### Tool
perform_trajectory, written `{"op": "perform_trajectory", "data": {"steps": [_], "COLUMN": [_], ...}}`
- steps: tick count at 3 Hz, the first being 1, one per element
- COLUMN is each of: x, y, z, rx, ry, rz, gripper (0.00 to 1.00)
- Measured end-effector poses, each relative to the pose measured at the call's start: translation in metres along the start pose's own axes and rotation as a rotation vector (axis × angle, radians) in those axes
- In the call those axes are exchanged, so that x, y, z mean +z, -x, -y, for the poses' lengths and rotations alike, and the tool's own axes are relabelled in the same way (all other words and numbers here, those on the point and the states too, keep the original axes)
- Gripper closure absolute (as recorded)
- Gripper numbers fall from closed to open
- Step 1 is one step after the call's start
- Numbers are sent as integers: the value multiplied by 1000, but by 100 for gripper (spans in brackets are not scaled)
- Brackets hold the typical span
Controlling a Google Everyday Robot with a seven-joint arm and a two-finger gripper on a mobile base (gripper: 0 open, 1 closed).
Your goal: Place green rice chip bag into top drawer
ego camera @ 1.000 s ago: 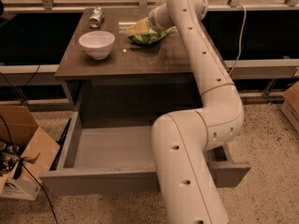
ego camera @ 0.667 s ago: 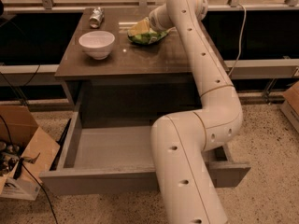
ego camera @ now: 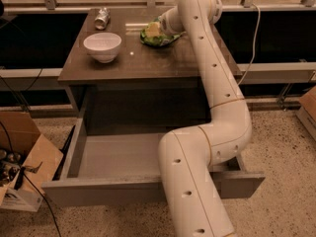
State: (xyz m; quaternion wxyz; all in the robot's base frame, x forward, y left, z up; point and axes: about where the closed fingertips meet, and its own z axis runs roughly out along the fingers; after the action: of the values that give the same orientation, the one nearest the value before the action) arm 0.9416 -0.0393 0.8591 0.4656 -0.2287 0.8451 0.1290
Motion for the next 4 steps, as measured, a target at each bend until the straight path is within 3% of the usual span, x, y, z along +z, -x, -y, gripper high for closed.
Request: {"op": "perform_trajectory", "data": {"steps": [1,2,3,4], "x": [-10,-39,-115,-134], "y": [-5,0,32,26], "z": [-3,-33,-63,-77], "rx": [8,-79,-267,-324], "ry": [-5,53,67,93], "rz": [-2,-80,-242,-357], "gripper": [86,100,100,100]}}
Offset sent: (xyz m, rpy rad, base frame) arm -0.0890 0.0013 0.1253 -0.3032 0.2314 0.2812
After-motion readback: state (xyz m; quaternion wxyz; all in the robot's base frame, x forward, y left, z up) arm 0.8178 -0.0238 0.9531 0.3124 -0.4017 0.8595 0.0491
